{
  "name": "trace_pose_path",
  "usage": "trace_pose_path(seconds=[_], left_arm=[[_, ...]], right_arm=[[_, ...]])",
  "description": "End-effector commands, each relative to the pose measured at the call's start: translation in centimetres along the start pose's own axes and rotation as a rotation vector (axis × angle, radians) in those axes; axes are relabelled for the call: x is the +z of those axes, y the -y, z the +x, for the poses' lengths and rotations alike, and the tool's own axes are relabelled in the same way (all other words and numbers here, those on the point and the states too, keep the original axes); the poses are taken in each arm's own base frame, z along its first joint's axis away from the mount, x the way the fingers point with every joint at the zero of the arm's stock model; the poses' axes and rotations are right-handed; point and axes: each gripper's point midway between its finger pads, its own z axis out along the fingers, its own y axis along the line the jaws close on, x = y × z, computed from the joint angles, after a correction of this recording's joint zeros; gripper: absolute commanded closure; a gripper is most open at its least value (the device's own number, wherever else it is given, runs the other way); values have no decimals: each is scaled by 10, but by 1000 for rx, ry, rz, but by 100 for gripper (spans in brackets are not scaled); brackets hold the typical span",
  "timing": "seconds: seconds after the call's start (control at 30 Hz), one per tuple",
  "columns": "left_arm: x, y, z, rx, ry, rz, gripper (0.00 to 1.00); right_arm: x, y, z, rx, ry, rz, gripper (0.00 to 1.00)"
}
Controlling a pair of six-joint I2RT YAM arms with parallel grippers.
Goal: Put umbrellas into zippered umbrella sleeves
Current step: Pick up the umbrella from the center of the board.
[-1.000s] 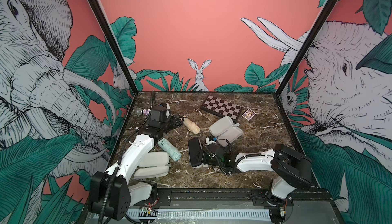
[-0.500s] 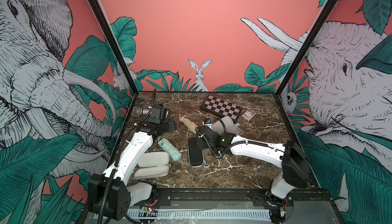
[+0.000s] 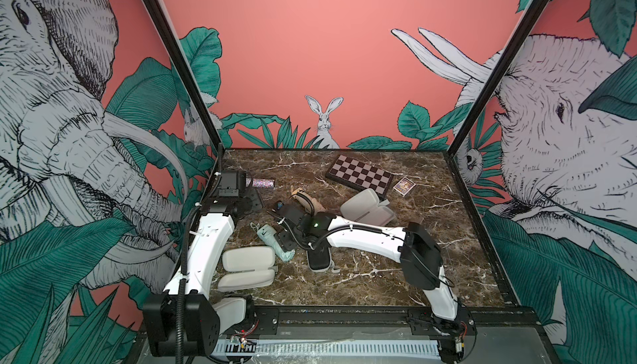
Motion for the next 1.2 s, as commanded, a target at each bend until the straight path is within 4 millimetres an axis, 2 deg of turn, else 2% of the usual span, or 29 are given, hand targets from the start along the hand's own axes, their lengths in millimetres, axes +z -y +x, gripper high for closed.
trace_pose_path(seconds=[0.0, 0.17, 0.23, 0.3, 0.4, 0.5, 0.6, 0.67, 0.73, 0.83, 0.9, 0.93, 1.03, 1.1, 1.17], left_arm=[[-11, -13, 1, -16, 20, -38, 33], [-10, -11, 2, -23, 16, -20, 33], [-10, -9, 2, -25, 16, -6, 33], [-12, -9, 1, -22, 22, -2, 33], [-15, -8, -1, -13, 34, 3, 33], [-16, -5, -2, -14, 35, 18, 33], [-14, 2, -4, -25, 32, 51, 33], [-13, 6, -5, -28, 24, 69, 34], [-15, 8, -7, -22, 19, 75, 34], [-21, 9, -15, 3, 36, 69, 34], [-27, 13, -22, 26, 52, 80, 34], [-29, 16, -25, 42, 57, 85, 34], [-31, 41, -30, 135, 71, 111, 33], [-27, 73, -26, 230, 74, 155, 32], [-19, 109, -19, 292, 67, 229, 31]], right_arm=[[22, -1, -7, -34, -11, 10, 27], [58, -18, -20, -36, -9, -27, 27], [71, -23, -17, -39, -38, -35, 27], [81, -22, -5, -37, -95, -17, 27], [86, -12, 18, -32, -158, 30, 28], [85, 6, 31, -36, -194, 94, 29], [88, 14, 30, -25, -197, 85, 36], [84, 15, 18, -33, -172, 60, 46], [69, 11, -5, -36, -114, 25, 55], [24, 12, -50, 18, 7, -32, 62], [-13, 27, -75, 98, 109, -46, 63], [-28, 38, -81, 145, 148, -39, 64], [-65, 89, -76, 312, 221, 16, 68], [-93, 134, -59, 430, 259, 98, 70], [-117, 175, -32, 528, 281, 187, 71]])
